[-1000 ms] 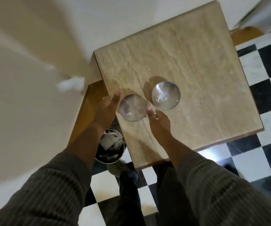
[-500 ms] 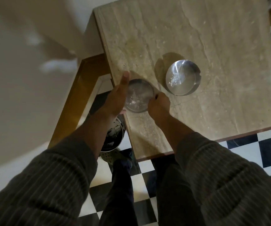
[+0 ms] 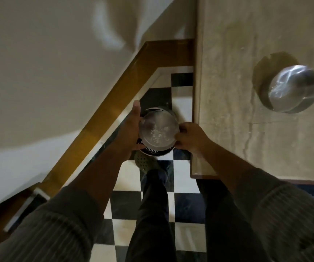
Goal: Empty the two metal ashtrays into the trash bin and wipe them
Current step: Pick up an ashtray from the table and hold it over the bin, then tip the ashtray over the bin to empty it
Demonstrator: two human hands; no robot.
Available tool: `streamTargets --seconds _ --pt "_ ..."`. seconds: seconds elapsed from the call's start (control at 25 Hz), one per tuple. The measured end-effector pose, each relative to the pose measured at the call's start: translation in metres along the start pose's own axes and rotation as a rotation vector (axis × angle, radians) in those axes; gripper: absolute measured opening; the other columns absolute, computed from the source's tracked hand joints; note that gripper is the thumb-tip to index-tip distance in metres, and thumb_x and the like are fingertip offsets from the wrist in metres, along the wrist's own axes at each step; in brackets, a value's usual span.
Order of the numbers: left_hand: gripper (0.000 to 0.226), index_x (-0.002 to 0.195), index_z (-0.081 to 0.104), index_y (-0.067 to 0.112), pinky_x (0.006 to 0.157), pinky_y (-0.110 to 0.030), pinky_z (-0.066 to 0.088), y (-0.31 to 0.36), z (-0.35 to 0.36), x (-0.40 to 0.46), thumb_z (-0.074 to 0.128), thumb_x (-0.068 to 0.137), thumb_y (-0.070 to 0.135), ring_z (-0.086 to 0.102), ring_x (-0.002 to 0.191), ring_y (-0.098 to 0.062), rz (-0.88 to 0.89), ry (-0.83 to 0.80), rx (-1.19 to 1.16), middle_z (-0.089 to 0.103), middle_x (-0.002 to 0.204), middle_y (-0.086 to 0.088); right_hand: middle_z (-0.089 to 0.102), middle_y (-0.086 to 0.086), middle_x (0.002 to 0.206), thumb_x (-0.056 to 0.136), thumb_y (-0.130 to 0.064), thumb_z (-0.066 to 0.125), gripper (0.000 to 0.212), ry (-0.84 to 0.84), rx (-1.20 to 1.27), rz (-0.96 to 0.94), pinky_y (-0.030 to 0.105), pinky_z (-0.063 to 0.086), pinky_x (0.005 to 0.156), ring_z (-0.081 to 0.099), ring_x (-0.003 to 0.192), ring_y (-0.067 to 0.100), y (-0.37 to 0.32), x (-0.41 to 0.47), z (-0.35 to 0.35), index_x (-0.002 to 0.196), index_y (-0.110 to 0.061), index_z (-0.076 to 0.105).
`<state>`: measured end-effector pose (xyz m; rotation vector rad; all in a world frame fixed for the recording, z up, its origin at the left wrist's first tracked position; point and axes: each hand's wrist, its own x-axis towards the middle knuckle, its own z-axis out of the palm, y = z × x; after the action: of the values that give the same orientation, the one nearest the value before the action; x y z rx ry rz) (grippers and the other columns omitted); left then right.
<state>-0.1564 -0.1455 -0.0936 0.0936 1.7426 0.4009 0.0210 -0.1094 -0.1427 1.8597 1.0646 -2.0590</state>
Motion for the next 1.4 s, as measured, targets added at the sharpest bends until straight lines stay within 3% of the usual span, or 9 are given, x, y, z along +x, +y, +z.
streamTargets --seconds 0.16,0.28,0.4,0.48,0.64,0.8,0.96,1.16,1.4 --pt "0.096 0.149 0.047 0.017 0.105 -0.061 0.043 -0.033 -0.034 0.032 0.026 0.084 0.084 0.049 0.137 -0.042 -0.073 -0.032 -0.023 0.051 0.153 -0.014 0.064 0.021 0.124 0.091 -0.002 0.064 0.039 -0.175 0.051 0.057 0.045 0.057 0.095 0.066 0.110 0.037 0.009 0.013 0.025 0.130 0.001 0.056" --pt "0.112 0.152 0.040 0.022 0.095 -0.052 0.050 -0.050 -0.054 0.063 0.051 0.063 0.089 0.051 0.135 -0.042 -0.147 -0.177 -0.024 0.048 0.155 -0.011 0.067 0.010 0.116 0.089 -0.007 0.069 0.035 -0.183 -0.088 -0.079 0.042 0.058 0.093 0.067 0.105 0.025 0.011 0.023 0.035 0.122 -0.010 0.060" --pt "0.077 0.128 0.053 0.019 0.103 -0.050 0.049 -0.044 -0.064 0.085 0.072 0.067 0.061 0.061 0.118 -0.033 -0.145 -0.360 0.128 0.061 0.131 -0.011 0.055 -0.014 0.097 0.086 -0.012 0.072 0.030 -0.124 -0.472 -0.385 0.016 0.049 0.078 0.059 0.090 0.006 0.006 0.023 0.037 0.114 -0.018 0.061" --pt "0.059 0.117 0.054 0.020 0.099 -0.047 0.051 -0.033 -0.065 0.097 0.073 0.068 0.048 0.060 0.111 -0.030 -0.127 -0.471 0.318 0.059 0.120 -0.010 0.053 -0.005 0.110 0.085 -0.010 0.073 0.044 -0.108 -0.647 -0.616 0.012 0.043 0.081 0.055 0.099 0.012 0.013 0.028 0.036 0.125 -0.016 0.058" --pt "0.121 0.142 0.037 0.027 0.094 -0.048 0.055 -0.024 -0.051 0.117 0.092 0.035 0.043 0.060 0.116 -0.031 -0.044 -0.599 0.669 0.054 0.133 -0.007 0.057 0.020 0.123 0.081 -0.012 0.075 0.049 -0.067 -0.922 -0.973 0.028 0.047 0.092 0.056 0.110 0.028 0.028 0.041 0.030 0.127 -0.007 0.057" --pt "0.135 0.149 0.032 0.023 0.103 -0.047 0.051 -0.049 -0.037 0.133 0.081 0.032 0.071 0.054 0.124 -0.029 0.369 -0.386 0.964 0.050 0.142 -0.004 0.055 0.030 0.130 0.076 -0.012 0.079 0.057 0.045 -1.120 -1.059 0.043 0.051 0.096 0.055 0.119 0.042 0.035 0.056 0.028 0.127 -0.002 0.054" --pt "0.135 0.152 0.027 0.005 0.103 -0.043 0.044 -0.082 -0.038 0.139 0.081 0.044 0.067 0.042 0.131 -0.033 0.809 -0.007 1.024 0.040 0.148 -0.018 0.030 0.024 0.158 0.080 -0.051 0.073 0.096 0.070 -1.141 -0.973 0.048 0.030 0.118 0.021 0.150 0.037 0.038 0.056 0.012 0.149 -0.002 0.030" --pt "0.132 0.150 0.027 0.007 0.101 -0.043 0.048 -0.105 -0.041 0.153 0.084 0.045 0.064 0.044 0.132 -0.033 0.784 -0.027 0.952 0.041 0.149 -0.016 0.026 0.019 0.160 0.082 -0.064 0.059 0.098 0.086 -0.951 -1.013 0.025 0.013 0.125 0.018 0.152 0.030 0.030 0.035 0.001 0.150 0.000 0.028" --pt "0.134 0.148 0.026 0.002 0.103 -0.057 0.047 -0.112 -0.032 0.152 0.069 0.045 0.075 0.049 0.128 -0.045 0.900 0.042 1.183 0.047 0.145 -0.027 0.017 0.032 0.155 0.082 -0.068 0.059 0.106 0.184 -1.065 -1.188 0.044 0.012 0.125 0.010 0.149 0.041 0.034 0.038 0.010 0.143 0.011 0.024"
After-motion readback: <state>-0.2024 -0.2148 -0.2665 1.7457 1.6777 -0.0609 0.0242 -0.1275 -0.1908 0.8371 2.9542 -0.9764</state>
